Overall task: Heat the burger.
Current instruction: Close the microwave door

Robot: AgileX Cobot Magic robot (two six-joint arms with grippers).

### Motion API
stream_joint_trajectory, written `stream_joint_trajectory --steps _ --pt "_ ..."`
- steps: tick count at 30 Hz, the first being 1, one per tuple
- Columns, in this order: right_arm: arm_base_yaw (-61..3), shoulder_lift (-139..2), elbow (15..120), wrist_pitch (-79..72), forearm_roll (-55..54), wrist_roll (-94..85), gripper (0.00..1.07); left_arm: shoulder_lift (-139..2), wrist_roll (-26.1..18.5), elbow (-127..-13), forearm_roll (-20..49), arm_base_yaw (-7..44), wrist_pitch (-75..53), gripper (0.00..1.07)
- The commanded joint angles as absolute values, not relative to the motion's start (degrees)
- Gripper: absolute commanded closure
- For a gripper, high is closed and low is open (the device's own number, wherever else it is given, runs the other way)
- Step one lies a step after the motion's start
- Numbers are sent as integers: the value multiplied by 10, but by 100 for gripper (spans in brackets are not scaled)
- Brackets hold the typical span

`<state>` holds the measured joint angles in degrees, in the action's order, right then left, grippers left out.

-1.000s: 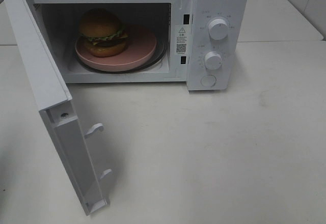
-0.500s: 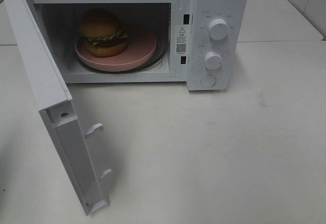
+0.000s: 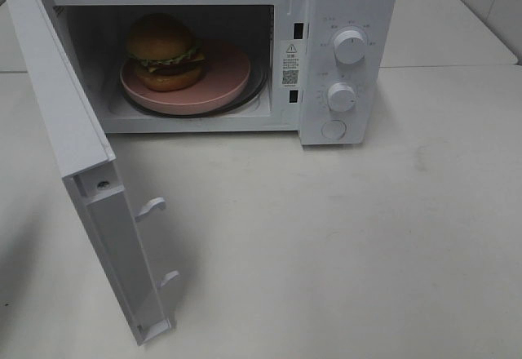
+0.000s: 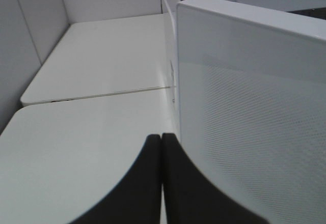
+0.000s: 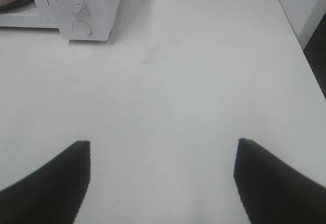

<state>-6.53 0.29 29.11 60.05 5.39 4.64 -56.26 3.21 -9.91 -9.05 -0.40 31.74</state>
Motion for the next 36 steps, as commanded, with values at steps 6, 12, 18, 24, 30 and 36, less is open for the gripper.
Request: stream_joint_trajectory --steps 6,12,18,24,30,36 --pt "-60 18 290 594 53 48 33 -687 142 -119 -250 -1 473 107" --pt "-60 18 290 594 53 48 33 -769 142 -119 -256 4 586 107" --pt "-60 18 290 594 53 48 33 -818 131 -141 -251 53 592 107" --pt "-60 18 290 594 53 48 33 -873 103 -179 -195 129 594 107" --pt "-60 18 290 594 53 48 33 -900 78 -210 -134 199 594 107" --pt "-60 18 290 594 53 48 33 -918 25 -239 -41 271 580 107"
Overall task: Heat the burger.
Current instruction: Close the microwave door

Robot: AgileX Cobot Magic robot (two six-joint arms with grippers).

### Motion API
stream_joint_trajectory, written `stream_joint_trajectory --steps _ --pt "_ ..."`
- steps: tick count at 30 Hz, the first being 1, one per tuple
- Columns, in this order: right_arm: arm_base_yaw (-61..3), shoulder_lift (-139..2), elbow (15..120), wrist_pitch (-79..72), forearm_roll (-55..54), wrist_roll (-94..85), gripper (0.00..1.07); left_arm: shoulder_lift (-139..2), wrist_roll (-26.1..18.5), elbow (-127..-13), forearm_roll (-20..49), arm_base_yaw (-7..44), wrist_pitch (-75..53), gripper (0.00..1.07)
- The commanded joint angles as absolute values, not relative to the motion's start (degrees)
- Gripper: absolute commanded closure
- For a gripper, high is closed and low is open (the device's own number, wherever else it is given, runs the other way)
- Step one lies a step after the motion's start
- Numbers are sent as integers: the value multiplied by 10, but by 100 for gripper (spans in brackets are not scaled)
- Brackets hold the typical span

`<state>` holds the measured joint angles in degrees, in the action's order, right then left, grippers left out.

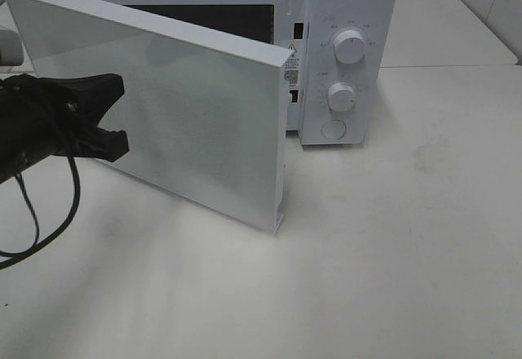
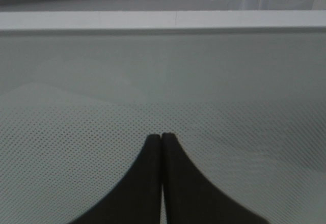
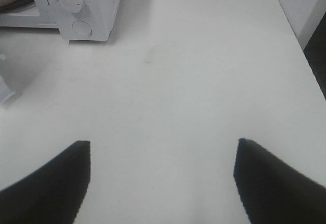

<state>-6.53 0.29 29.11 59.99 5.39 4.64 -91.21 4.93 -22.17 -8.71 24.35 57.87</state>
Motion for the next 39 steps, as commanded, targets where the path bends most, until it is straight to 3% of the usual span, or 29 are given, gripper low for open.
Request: stream_joint_trajectory --steps 1,10,17,22,33,39 --pt "-60 18 290 594 53 48 33 -925 10 -252 -17 292 570 107" --pt "-60 18 290 594 53 48 33 -943 -36 -304 82 350 527 107" --pt "-60 18 290 594 53 48 33 -965 -127 -368 213 394 480 107" --pt "-60 18 290 594 53 48 33 -992 -163 -410 265 420 474 107" --pt "-61 18 290 594 53 48 33 -1039 -168 -482 304 435 461 107" --pt "-61 18 290 594 53 48 33 -1068 -198 -535 340 435 452 107"
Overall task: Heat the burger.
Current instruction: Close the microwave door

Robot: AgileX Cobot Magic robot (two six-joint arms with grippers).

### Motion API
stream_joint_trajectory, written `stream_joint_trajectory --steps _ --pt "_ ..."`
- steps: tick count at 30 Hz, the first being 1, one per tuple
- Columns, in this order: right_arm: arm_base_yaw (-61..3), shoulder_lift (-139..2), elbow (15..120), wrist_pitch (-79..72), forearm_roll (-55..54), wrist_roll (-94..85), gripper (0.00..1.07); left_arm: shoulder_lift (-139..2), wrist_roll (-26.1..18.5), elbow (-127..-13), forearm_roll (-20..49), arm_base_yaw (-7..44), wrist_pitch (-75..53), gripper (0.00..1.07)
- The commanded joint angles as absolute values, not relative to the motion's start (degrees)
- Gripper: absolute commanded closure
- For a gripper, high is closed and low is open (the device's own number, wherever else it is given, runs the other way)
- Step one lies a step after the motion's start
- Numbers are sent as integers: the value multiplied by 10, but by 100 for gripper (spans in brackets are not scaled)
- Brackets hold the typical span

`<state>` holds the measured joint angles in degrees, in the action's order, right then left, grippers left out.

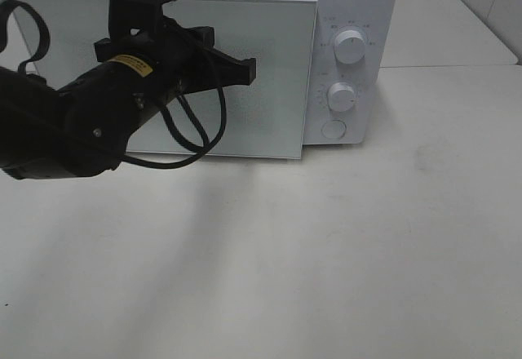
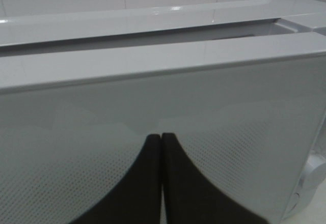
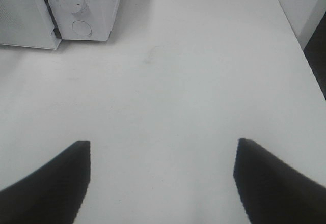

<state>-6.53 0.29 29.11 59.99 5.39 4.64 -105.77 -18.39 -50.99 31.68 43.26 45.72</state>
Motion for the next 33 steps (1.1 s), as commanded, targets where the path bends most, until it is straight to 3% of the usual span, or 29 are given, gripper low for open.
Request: stream_joint_trajectory --steps 1,15,25,33 --pt "-61 18 290 594 53 48 33 -1079 -213 -554 356 435 438 107" --pt "-61 18 290 594 53 48 33 -1136 -299 -663 431 427 384 107" --pt "-62 18 290 594 53 48 33 -1158 -311 -708 436 403 343 107" --pt "-62 18 290 594 53 48 33 -1124 -330 -671 446 439 311 107"
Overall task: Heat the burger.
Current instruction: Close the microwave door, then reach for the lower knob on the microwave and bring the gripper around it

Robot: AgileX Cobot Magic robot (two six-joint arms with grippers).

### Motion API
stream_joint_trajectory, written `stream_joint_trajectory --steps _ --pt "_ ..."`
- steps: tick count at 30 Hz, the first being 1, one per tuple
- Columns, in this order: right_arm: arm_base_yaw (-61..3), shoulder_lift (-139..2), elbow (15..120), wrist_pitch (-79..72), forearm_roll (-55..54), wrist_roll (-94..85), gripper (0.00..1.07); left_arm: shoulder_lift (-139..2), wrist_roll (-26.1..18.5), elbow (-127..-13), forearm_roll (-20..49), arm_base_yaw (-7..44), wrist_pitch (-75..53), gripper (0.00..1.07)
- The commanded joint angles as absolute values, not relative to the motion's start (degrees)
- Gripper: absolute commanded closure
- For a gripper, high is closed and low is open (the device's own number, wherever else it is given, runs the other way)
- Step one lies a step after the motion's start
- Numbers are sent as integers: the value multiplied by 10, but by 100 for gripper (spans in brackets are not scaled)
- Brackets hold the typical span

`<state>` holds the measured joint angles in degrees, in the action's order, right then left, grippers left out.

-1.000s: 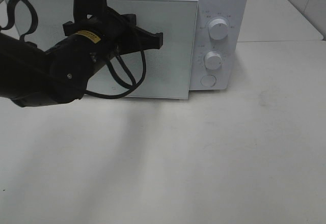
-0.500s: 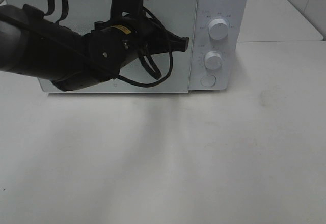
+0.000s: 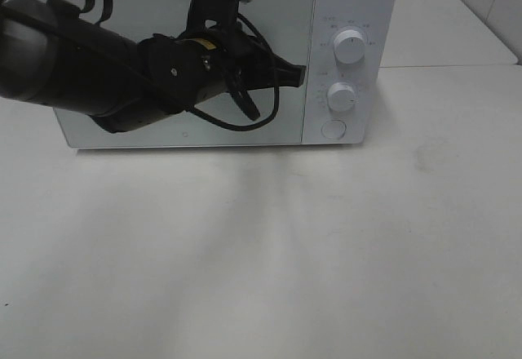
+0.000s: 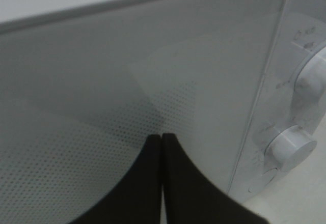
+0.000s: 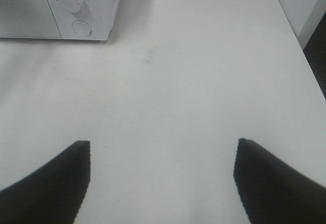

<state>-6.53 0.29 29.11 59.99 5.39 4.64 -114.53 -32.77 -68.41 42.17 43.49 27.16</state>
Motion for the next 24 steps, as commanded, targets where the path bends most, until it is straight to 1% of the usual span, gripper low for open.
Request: stream_joint_trajectory --steps 1,2,4,6,7,8,9,10,11,12,13,14,15,16,18,19,21,22,23,24 --pt "-62 18 290 594 53 48 33 -1119 -330 -662 447 444 311 107" --pt "-62 18 290 594 53 48 33 -1119 -330 -662 447 444 311 107" --pt "-62 18 290 594 53 48 33 -1090 -330 -624 464 465 281 107" --pt "-62 18 290 594 53 48 33 -1083 -330 -618 471 469 260 105" --pt "-62 18 290 594 53 48 33 -1066 -330 -608 476 469 200 93" --pt "-62 18 290 594 53 48 33 -1066 -330 -608 476 469 200 93" --pt "-62 18 290 594 53 48 33 -1059 -330 -604 476 469 172 85" --pt "-62 18 290 594 53 48 33 -1047 -330 -601 476 469 115 56" --pt "-62 18 290 594 53 48 33 -1047 -330 -601 476 469 115 56" --pt "-62 18 290 594 53 48 33 -1041 -330 -598 476 469 87 39" --pt "-62 18 290 594 53 48 33 -1031 -329 -597 474 469 38 12" --pt "-62 18 290 594 53 48 33 -1031 -329 -597 474 469 38 12" --pt "-62 18 290 594 53 48 33 -1021 -329 -597 469 469 -19 6" --pt "-62 18 290 594 53 48 33 -1021 -329 -597 469 469 -19 6" --pt "-62 18 290 594 53 48 33 -1006 -329 -597 446 469 -88 7" --pt "-62 18 290 594 53 48 33 -1006 -329 -597 446 469 -88 7" --pt "-62 18 290 594 53 48 33 -990 -329 -597 411 467 -153 7" --pt "-62 18 290 594 53 48 33 -990 -329 -597 411 467 -153 7" --pt "-62 18 290 594 53 48 33 -984 -329 -597 396 465 -179 7" --pt "-62 18 290 594 53 48 33 -969 -328 -597 374 460 -233 7"
